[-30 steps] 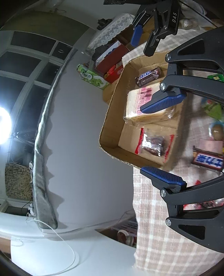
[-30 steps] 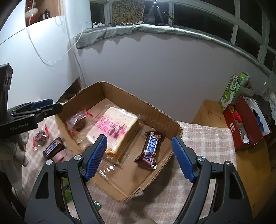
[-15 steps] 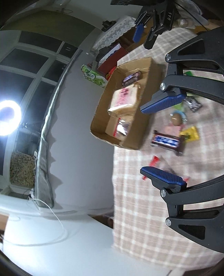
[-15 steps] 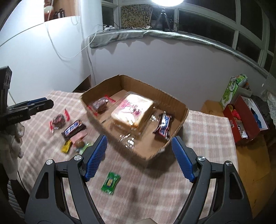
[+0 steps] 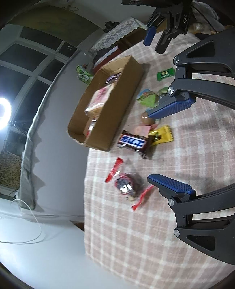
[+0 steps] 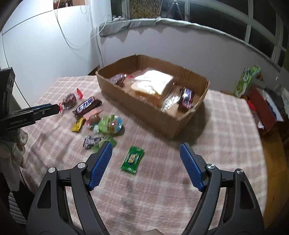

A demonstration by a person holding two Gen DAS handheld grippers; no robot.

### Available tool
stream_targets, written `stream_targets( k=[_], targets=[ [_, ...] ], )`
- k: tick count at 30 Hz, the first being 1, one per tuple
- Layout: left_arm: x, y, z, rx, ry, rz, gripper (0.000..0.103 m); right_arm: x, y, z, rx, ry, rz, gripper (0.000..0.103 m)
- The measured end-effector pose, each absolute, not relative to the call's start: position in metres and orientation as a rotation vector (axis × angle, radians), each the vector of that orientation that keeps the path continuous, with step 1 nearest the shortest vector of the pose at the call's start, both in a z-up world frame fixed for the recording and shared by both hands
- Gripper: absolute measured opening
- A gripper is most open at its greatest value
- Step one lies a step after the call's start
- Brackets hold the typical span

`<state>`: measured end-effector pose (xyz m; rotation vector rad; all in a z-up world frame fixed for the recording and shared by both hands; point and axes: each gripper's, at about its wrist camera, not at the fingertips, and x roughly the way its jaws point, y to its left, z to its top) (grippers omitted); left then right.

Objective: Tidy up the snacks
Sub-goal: 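Grasp the yellow packet with the left tool while the right tool grasps the green packet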

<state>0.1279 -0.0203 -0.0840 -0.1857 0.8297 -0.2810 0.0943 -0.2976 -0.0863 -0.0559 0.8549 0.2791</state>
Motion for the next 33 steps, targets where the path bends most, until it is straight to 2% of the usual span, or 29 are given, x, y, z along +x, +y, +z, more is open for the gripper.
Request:
stream_targets(
  k=[4, 6, 8, 11, 14, 21, 27, 28, 32, 33],
  targets=[
    [0.125, -0.026, -0.095, -0.183, 0.853, -0.289, 0.063, 0.095, -0.293, -0.102, -0.045, 0.893, 0.283, 0.079],
    [0.126, -0.030, -0.099, -0.178, 0.862, -0.297, 0.060, 0.096, -0.291, -0.109, -0.047, 0.912, 0.279, 0.074],
    [0.127, -0.035, -0.102, -0.169, 0.873, -0.305, 0.057, 0.100, -0.290, -0.118, -0.039, 0.948, 0.285, 0.062],
    [0.132, -0.040, -0.107, -0.165, 0.893, -0.322, 0.050, 0.103, -0.289, -0.127, -0.014, 0.983, 0.300, 0.059],
    [0.138, -0.043, -0.113, -0.168, 0.910, -0.323, 0.046, 0.105, -0.287, -0.134, -0.014, 1.008, 0.309, 0.051],
    [0.150, -0.049, -0.122, -0.137, 0.937, -0.314, 0.040, 0.112, -0.281, -0.137, -0.026, 1.012, 0.304, 0.050],
    [0.154, -0.060, -0.122, -0.070, 0.931, -0.324, 0.030, 0.115, -0.265, -0.139, -0.116, 1.013, 0.285, 0.041],
    [0.153, -0.062, -0.123, -0.053, 0.929, -0.332, 0.027, 0.114, -0.263, -0.139, -0.135, 1.010, 0.284, 0.039],
    [0.151, -0.064, -0.122, -0.030, 0.923, -0.339, 0.024, 0.112, -0.254, -0.137, -0.188, 1.005, 0.298, 0.025],
    [0.152, -0.064, -0.122, -0.028, 0.923, -0.340, 0.024, 0.112, -0.253, -0.137, -0.200, 1.003, 0.298, 0.024]
  ],
)
